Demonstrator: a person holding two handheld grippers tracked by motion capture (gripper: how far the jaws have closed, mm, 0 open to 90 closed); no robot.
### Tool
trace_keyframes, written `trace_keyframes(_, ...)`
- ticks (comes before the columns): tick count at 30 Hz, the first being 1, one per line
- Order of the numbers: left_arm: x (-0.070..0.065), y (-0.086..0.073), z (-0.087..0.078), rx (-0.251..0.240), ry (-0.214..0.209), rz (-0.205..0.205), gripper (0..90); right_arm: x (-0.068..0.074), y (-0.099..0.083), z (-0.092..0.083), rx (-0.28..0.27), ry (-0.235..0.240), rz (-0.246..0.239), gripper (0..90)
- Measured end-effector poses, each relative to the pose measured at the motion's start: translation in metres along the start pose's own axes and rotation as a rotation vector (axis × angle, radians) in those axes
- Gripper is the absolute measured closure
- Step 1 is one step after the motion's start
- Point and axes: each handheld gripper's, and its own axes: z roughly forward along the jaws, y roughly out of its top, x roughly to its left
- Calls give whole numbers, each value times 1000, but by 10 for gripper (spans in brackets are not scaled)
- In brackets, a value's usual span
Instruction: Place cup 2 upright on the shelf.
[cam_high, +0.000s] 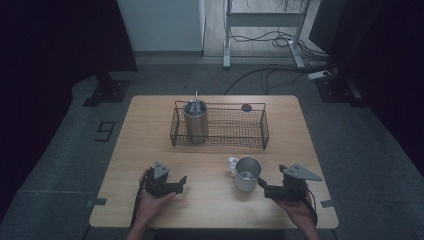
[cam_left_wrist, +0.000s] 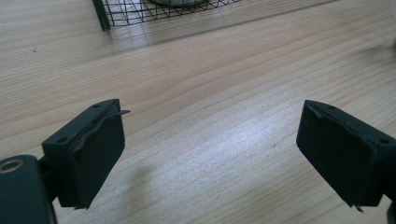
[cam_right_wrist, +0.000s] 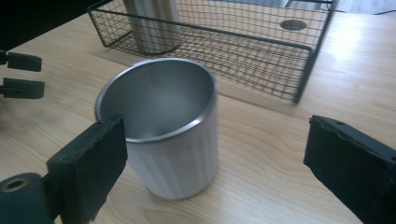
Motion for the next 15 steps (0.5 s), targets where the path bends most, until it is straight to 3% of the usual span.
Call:
trace_keyframes(9,-1,-2,2,14,-2,5,81,18,9,15,8,14,-30,24)
trace_keyframes(15,-3,-3,4,26,-3,14,82,20,9,23,19,13,-24,13)
